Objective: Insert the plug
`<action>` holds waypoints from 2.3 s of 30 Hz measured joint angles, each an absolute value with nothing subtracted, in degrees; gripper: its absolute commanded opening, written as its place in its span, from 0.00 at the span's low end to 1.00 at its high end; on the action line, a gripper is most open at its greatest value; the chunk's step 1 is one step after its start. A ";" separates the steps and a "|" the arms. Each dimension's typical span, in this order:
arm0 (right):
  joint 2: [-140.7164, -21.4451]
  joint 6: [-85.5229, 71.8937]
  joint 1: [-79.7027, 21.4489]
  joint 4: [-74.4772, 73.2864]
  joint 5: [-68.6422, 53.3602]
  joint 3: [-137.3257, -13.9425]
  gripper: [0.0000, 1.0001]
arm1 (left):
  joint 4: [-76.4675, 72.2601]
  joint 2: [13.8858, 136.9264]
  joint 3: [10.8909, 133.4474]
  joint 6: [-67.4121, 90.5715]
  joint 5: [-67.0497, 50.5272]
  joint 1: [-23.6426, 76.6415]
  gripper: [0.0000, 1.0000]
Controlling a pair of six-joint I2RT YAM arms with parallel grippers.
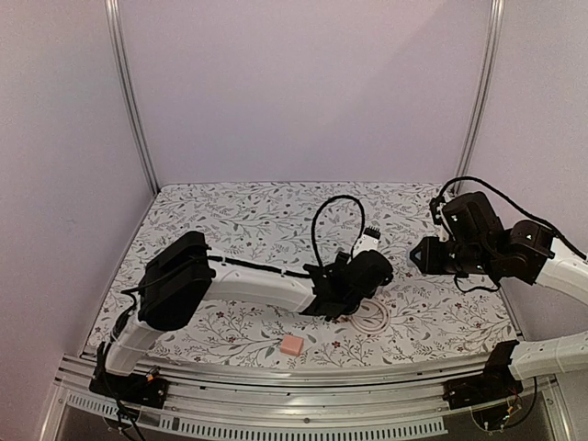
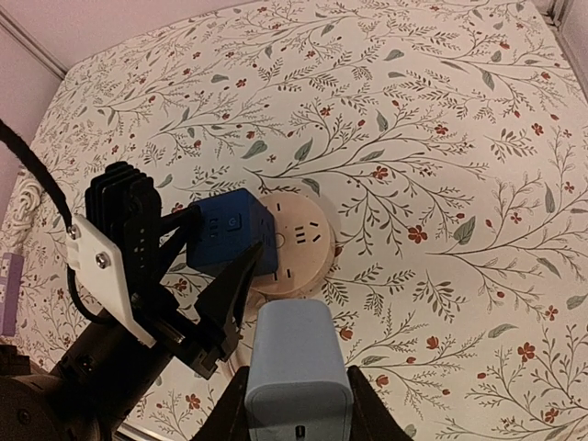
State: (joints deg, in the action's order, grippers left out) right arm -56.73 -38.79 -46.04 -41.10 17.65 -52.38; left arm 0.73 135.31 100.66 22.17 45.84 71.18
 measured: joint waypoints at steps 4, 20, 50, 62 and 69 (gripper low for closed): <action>-56.73 -38.79 -46.04 -41.10 17.56 -52.38 0.00 | -0.69 135.28 99.96 22.39 46.30 71.20 0.51; -59.40 -38.74 -46.04 -40.77 14.24 -52.38 0.00 | -7.29 123.31 80.07 14.94 42.98 71.26 0.47; -80.86 -16.29 -25.56 -41.17 -9.08 -71.66 0.00 | -15.20 102.65 57.12 -6.33 11.16 61.84 0.99; -93.73 -11.20 -25.47 -45.84 -10.90 -77.25 0.00 | -16.84 110.10 66.08 -12.40 2.83 58.37 1.00; -93.47 -11.44 -25.47 -44.53 -11.18 -75.68 0.00 | -9.45 117.47 79.99 -14.48 -0.08 55.42 1.00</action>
